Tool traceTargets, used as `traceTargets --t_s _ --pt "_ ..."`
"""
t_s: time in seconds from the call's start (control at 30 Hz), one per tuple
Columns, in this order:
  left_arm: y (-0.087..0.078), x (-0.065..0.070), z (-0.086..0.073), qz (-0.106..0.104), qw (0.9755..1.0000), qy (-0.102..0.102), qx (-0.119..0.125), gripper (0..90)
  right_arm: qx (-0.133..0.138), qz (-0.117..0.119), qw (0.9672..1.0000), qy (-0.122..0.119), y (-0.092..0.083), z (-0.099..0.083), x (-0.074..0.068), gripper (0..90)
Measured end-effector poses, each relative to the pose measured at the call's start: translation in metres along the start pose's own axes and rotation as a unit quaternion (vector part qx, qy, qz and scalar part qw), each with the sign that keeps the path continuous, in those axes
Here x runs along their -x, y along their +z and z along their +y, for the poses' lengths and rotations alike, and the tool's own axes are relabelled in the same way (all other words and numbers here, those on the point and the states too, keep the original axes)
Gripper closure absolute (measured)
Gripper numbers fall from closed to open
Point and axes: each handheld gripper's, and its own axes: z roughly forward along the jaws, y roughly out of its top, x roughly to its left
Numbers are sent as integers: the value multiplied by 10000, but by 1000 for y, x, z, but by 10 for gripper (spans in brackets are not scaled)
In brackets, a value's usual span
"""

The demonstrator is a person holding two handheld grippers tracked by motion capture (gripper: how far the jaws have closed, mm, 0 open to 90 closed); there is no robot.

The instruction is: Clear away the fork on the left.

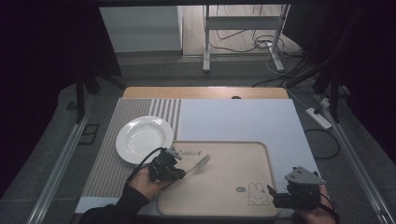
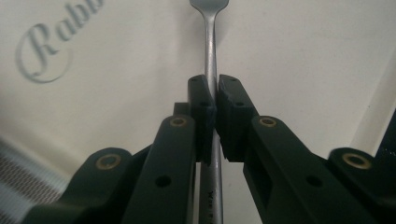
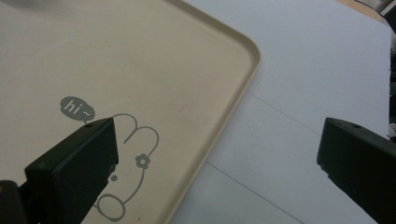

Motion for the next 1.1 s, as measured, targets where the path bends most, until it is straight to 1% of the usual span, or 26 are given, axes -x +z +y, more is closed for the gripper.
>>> traceTargets --t_s 0.07,0.17,0.2,0.23,0.27,0.3,0.33,0.37,0.43,0.47,0.53,0.6,0.73,0.8,0.87,0.93,0.97,1.03,1.1 --pt "8 3 1 -67 9999 51 -125 841 1 0 10000 -13 0 0 0 0" --pt "18 5 0 -241 9991 46 -344 827 9 1 10000 -20 0 0 -1 0" --pt "19 5 0 -291 9991 69 -299 820 9 1 10000 -27 0 0 -1 0" --pt "18 5 1 -310 9992 72 -247 782 7 2 10000 -40 0 0 -1 0" --pt "16 4 3 -338 9993 76 -165 757 7 1 10000 -44 0 0 -1 0" --pt "14 5 5 -326 9994 129 -65 741 1 0 10000 -47 0 0 -1 0" --pt "12 6 8 -269 9994 196 21 744 -17 1 10000 -47 0 0 -1 0" --pt "11 8 12 -244 9993 271 65 770 -24 0 10000 -46 1 0 -1 0" --pt "13 10 18 -245 9989 398 74 857 -26 -8 10000 -56 1 0 -1 0" --pt "15 11 20 -260 9987 441 56 879 -26 -10 10000 -57 1 0 -1 0" --pt "20 13 26 -293 9979 578 -15 890 -29 -6 10000 -63 1 0 -1 0" --pt "26 16 31 -335 9973 660 -39 891 -34 -11 10000 -66 1 0 -1 0" --pt "35 19 34 -256 9964 774 -230 891 -29 -5 10000 -69 1 0 -1 0" --pt "38 17 33 -173 9963 784 -299 891 -26 -4 10000 -76 1 0 -1 0" --pt "38 14 31 -147 9968 734 -287 890 -26 -4 10000 -74 1 0 -1 0" --pt "35 10 31 2 9972 679 -309 891 -27 -3 10000 -84 1 0 -2 0" --pt "34 8 30 61 9974 641 -311 890 -25 -5 10000 -92 1 0 -2 0" --pt "31 0 27 92 9984 474 -298 890 -24 -4 9999 -106 0 0 -2 0" --pt "29 -6 25 136 9988 368 -294 891 -25 -4 9999 -106 0 0 -2 0"
